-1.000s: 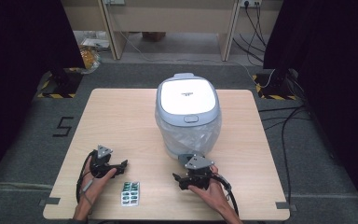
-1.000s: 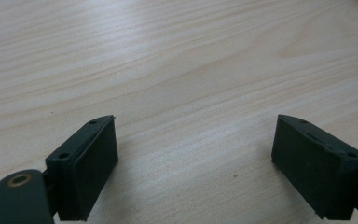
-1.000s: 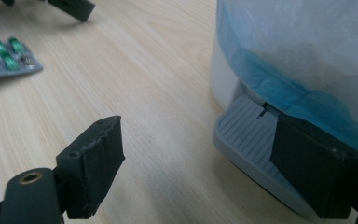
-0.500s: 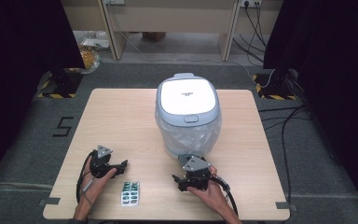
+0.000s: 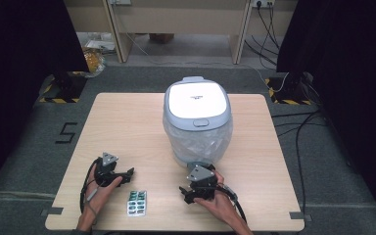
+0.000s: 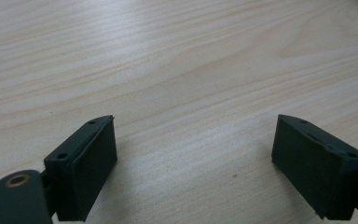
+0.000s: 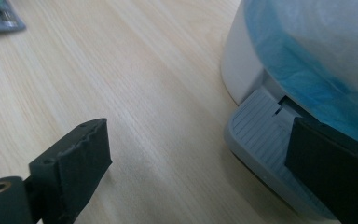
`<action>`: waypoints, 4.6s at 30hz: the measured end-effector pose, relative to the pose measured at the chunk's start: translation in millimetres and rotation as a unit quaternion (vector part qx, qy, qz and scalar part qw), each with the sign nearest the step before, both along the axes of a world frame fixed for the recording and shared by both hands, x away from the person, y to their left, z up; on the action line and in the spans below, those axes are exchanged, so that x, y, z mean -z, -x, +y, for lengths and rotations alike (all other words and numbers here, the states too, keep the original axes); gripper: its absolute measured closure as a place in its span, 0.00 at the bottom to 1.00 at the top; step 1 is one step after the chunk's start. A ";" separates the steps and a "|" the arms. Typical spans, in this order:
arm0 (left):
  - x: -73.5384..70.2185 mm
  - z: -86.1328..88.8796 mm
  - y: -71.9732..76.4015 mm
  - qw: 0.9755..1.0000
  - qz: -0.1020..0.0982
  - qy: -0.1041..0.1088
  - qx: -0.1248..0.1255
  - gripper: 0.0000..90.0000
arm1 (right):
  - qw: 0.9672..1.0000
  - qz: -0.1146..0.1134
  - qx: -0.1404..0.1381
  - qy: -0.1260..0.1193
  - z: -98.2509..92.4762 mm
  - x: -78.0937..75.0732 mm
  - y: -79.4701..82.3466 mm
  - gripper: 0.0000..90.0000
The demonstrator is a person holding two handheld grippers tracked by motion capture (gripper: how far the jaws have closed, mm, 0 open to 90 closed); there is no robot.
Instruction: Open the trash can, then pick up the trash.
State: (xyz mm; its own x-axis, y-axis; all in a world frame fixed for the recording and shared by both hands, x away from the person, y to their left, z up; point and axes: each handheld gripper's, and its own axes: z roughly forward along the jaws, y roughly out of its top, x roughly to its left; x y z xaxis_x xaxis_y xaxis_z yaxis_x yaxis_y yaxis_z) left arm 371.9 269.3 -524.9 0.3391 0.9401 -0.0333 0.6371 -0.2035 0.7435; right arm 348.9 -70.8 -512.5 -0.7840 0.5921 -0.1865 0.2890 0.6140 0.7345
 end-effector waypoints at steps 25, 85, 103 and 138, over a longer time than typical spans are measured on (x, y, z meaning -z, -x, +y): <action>0.4 -4.0 -3.3 1.000 0.007 -0.005 0.003 0.07 | 0.999 0.041 -0.005 0.007 0.2 3.9 -7.0 0.05; -7.2 -61.1 115.5 0.998 0.020 0.067 -0.008 0.17 | 0.999 0.042 -0.006 0.010 0.2 3.3 -6.8 0.05; -4.9 -62.9 101.2 1.000 0.001 0.022 0.013 0.38 | 0.999 0.039 -0.010 0.009 -0.3 3.6 -7.1 0.05; -57.9 -30.8 45.9 0.995 -0.031 0.090 0.015 0.38 | 0.999 0.039 -0.012 0.009 -1.0 3.7 -7.3 0.05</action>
